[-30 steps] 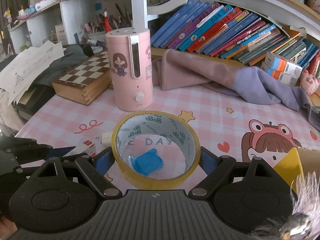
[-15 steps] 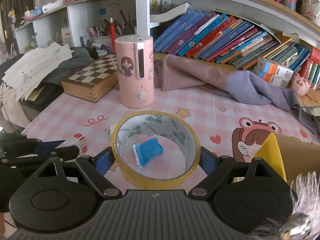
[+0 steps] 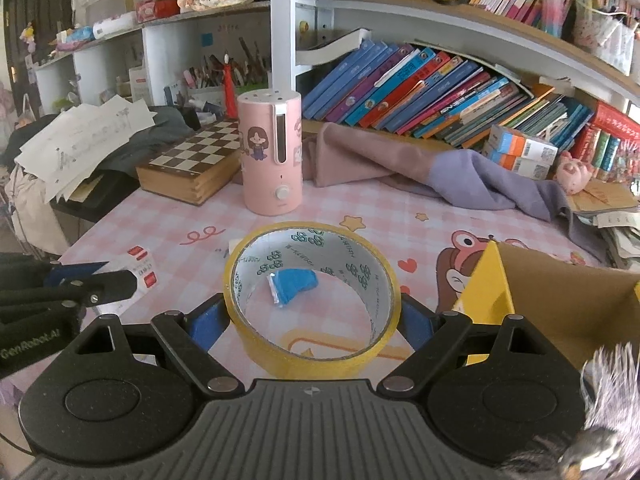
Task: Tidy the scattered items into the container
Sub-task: 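Lift and carry the tape roll and white box toward the yellow box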
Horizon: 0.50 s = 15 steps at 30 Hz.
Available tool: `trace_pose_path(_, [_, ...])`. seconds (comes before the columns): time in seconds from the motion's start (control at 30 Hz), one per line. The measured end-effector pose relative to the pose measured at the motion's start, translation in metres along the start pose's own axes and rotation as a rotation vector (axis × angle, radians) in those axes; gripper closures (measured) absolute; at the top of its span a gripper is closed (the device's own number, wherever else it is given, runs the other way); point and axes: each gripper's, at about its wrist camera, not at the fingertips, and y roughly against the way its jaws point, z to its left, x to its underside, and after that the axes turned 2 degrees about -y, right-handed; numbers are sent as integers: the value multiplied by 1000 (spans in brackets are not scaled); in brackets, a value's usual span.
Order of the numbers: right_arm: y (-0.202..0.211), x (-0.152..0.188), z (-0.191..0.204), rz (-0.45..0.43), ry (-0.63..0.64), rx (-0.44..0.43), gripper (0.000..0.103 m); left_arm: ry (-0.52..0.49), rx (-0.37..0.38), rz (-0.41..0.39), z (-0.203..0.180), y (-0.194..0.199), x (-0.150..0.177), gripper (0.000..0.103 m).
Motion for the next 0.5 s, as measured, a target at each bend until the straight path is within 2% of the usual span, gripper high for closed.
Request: trace_pose_path(0.5, [78,47,16,-19,-21,12,16,7,46,-37,-12,78,31,90])
